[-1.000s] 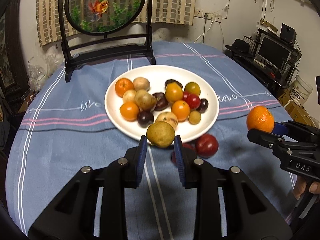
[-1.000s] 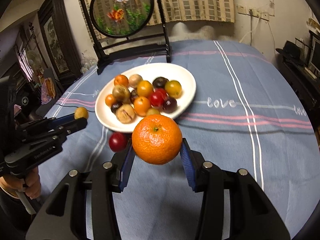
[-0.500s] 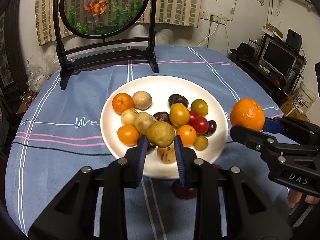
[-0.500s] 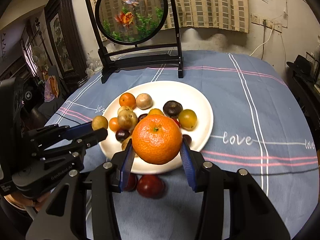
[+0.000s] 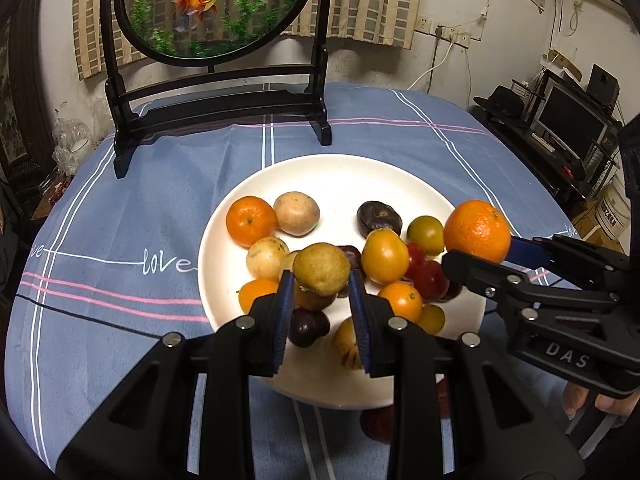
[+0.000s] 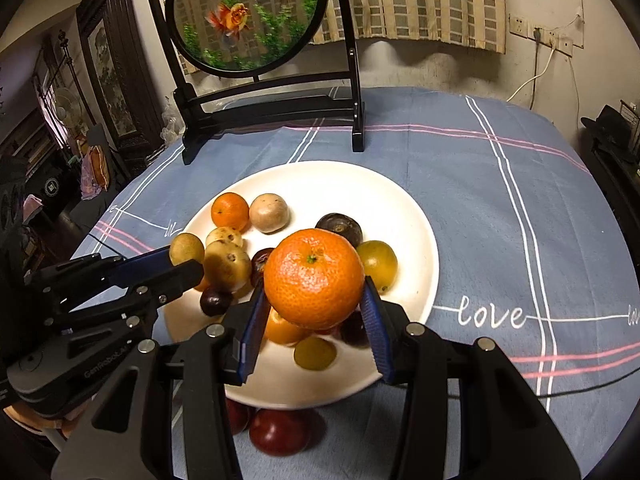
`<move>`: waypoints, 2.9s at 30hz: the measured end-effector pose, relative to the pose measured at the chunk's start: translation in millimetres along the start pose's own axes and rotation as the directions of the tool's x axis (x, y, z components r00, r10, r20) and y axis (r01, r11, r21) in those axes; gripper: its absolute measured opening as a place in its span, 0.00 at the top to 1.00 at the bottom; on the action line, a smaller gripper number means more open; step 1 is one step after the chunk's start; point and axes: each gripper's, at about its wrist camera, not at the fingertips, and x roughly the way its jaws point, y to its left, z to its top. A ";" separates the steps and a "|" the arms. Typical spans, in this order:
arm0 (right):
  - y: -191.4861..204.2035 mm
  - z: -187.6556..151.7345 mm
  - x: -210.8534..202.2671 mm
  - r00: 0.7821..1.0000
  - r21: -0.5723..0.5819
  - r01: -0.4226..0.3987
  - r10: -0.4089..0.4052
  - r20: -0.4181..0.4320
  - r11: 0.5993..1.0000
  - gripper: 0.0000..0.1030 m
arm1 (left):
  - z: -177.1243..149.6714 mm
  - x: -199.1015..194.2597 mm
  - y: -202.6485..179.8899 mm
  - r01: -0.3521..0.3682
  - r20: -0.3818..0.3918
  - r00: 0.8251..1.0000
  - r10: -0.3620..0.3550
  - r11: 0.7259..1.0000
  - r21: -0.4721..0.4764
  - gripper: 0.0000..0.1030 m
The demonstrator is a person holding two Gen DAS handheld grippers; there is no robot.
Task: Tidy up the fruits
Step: 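Place the yellow fruit on the plate with the left tool while the right tool places the mandarin, then withdraw both open tools from the plate toward the two red plums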
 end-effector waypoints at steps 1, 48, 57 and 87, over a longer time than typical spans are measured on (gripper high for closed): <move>-0.7 1.3 3.0 1.000 0.006 -0.004 0.004 0.000 1.000 0.55 | 0.6 1.8 -0.4 0.001 -0.001 1.000 -0.001 1.000 -0.002 0.73; -24.6 15.6 31.7 0.999 0.151 -0.035 0.031 0.030 0.988 0.47 | 23.7 32.2 11.1 -0.094 0.044 0.994 0.099 0.990 -0.104 0.32; -11.3 -6.4 -5.5 0.997 0.111 -0.037 0.029 0.069 0.993 0.45 | 9.4 -1.2 8.5 -0.078 0.069 0.994 0.088 0.988 -0.131 0.21; 10.9 -127.8 -75.4 0.999 0.063 0.044 -0.045 0.017 0.997 0.37 | -112.4 -83.6 -3.0 -0.091 0.066 0.993 0.095 0.994 -0.067 0.09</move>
